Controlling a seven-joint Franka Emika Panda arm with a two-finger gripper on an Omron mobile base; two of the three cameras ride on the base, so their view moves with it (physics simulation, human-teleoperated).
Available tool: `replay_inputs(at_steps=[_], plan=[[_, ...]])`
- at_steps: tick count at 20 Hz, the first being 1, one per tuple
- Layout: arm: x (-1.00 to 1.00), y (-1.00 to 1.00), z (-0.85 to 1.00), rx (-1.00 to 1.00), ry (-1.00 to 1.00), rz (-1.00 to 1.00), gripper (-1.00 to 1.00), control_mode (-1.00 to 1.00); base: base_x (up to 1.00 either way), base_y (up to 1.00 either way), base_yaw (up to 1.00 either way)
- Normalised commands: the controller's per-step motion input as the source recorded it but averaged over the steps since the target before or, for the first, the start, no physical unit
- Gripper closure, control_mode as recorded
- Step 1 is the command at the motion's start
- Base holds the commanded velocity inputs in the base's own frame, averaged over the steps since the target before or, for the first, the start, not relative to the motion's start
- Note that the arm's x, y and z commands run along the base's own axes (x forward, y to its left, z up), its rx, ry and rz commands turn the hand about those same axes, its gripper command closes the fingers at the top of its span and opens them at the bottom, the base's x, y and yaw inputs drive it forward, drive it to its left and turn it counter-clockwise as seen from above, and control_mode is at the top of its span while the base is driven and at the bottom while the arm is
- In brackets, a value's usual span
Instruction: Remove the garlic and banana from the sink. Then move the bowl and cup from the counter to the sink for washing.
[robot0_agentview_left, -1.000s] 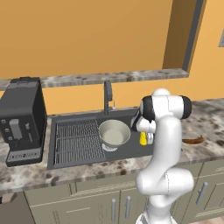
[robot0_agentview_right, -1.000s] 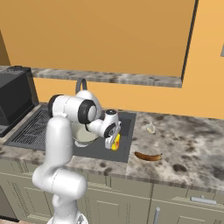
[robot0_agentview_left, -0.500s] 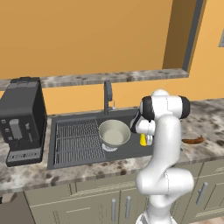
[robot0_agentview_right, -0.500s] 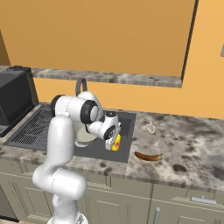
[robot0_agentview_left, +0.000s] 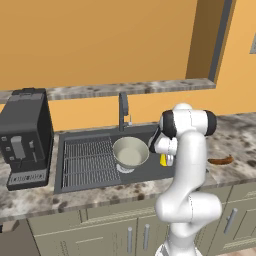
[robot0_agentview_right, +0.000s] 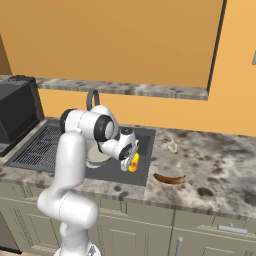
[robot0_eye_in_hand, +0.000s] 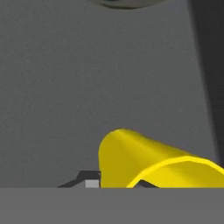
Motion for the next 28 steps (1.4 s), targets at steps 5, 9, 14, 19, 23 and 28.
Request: replay_inputs(at_steps=[5,9,14,19,23,28], plan=[[0.03,0.00,-0.21,-0.01,0.00,-0.01,-1.00,-1.00,0.00,0.00,0.00],[0.02,0.01,-0.09,-0.01,0.00,0.00,-1.00,-1.00,0.00,0.00,0.00],[0.00,0.00,0.00,0.00,0.00,0.00,-1.00,-1.00,0.00,0.00,0.00],[0.00,0.00,0.00,0.00,0.00,0.00,-1.00,-1.00,0.00,0.00,0.00],[-0.01,0.00,0.08,0.00,0.00,0.00,-1.00,-1.00,0.00,0.00,0.00],[0.00,0.00,0.12,0.00,0.00,0.00,-1.00,-1.00,0.00,0.00,0.00]])
